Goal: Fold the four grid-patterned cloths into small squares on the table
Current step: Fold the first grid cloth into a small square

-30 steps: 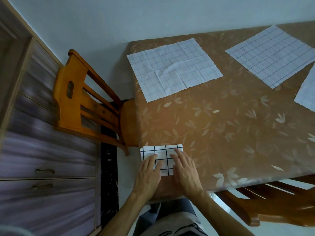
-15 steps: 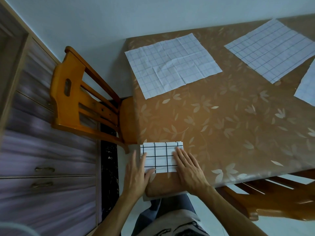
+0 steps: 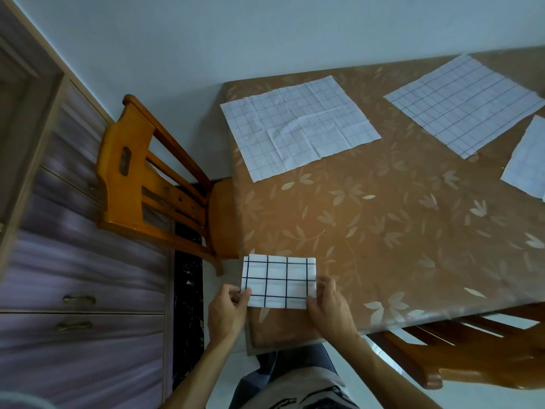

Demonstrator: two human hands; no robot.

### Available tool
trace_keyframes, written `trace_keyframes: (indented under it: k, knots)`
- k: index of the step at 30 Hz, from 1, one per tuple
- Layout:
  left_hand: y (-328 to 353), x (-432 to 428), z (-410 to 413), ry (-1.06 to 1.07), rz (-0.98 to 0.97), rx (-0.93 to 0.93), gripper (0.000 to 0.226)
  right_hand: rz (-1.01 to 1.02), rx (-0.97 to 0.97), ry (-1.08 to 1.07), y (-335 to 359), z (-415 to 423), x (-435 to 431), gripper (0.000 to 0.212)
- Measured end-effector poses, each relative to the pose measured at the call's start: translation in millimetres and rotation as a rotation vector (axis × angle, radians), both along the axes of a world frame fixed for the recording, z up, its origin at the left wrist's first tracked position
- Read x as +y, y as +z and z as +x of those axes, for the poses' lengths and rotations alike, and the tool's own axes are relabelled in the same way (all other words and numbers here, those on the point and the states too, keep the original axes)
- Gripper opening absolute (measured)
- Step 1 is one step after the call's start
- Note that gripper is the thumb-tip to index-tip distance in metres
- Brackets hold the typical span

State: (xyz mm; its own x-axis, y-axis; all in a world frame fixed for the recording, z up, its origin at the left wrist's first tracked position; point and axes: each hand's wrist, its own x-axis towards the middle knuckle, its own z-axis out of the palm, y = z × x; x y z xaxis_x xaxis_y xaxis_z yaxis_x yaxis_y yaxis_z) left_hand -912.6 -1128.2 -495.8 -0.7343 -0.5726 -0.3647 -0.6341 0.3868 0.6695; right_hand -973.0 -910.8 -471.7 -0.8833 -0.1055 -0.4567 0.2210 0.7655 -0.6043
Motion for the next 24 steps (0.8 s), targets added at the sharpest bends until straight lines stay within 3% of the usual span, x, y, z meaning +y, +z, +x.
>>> trace_keyframes:
  k: [2, 5, 6, 10, 14, 18, 22, 24]
  knots:
    - [1.1, -0.7, -2.5, 0.005, 0.039, 0.012, 0.022, -0.051, -0.113, -0.116, 2.0, -3.2, -3.3, 0.04]
    - [3.1, -2.4, -5.8, -0.018, 0.063, 0.09, 0.018, -0.101, -0.256, -0.219, 10.7, -11.5, -7.2, 0.016]
    - [5.3, -2.8, -7.5, -0.035, 0.054, 0.111, 0.019, -0.133, -0.292, -0.232, 13.5, -13.5, -7.6, 0.017]
    - [14.8, -1.1, -17.6, -0.133, 0.044, 0.179, 0.041, -0.276, -0.395, -0.318, 23.0, -16.1, -4.9, 0.02]
    - [21.6, 11.9, -18.2, -0.461, -0.268, 0.183, 0.056, -0.484, -0.414, -0.431, 30.2, -16.6, -3.6, 0.019]
    - [25.7, 30.4, -14.3, -0.68, -0.312, 0.166, 0.054, -0.65, -0.538, -0.375, 38.3, -13.0, -8.5, 0.015]
    - [21.1, 38.7, -10.9, -0.644, -0.239, 0.172, 0.049, -0.654, -0.594, -0.206, 44.8, -8.2, -8.5, 0.029]
    - [19.3, 36.1, -9.1, -0.59, -0.174, 0.185, 0.04, -0.619, -0.555, -0.09, 50.4, -9.1, -1.8, 0.026]
